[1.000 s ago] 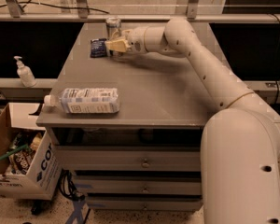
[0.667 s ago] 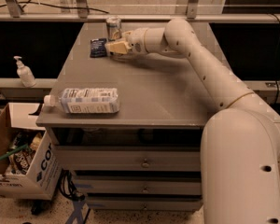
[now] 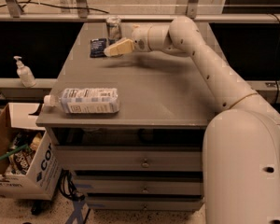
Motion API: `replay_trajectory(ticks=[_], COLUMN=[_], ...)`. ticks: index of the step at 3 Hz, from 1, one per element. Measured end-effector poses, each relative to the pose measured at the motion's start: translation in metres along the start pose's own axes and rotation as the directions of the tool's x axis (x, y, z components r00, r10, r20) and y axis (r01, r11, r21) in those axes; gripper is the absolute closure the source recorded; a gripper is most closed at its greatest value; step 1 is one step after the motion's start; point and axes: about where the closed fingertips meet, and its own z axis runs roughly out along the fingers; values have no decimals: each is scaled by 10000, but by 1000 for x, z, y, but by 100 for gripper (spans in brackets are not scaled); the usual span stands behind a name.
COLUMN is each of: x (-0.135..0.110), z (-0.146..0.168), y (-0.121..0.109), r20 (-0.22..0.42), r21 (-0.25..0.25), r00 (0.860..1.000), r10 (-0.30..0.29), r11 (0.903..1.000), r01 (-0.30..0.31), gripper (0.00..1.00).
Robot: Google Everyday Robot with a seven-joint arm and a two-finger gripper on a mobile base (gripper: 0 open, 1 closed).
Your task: Move redbull can near rxbar blueberry
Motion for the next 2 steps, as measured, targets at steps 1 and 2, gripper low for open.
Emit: replay_trajectory(ticks=[1,2], x=[-3,-9], z=[-21,-56], y=[-16,-37], r20=[77,190], r21=[215,505], r00=[9999,9990], r10=[-112,-404], r11=[9997,9979], r01=[110,394], gripper=[0,0])
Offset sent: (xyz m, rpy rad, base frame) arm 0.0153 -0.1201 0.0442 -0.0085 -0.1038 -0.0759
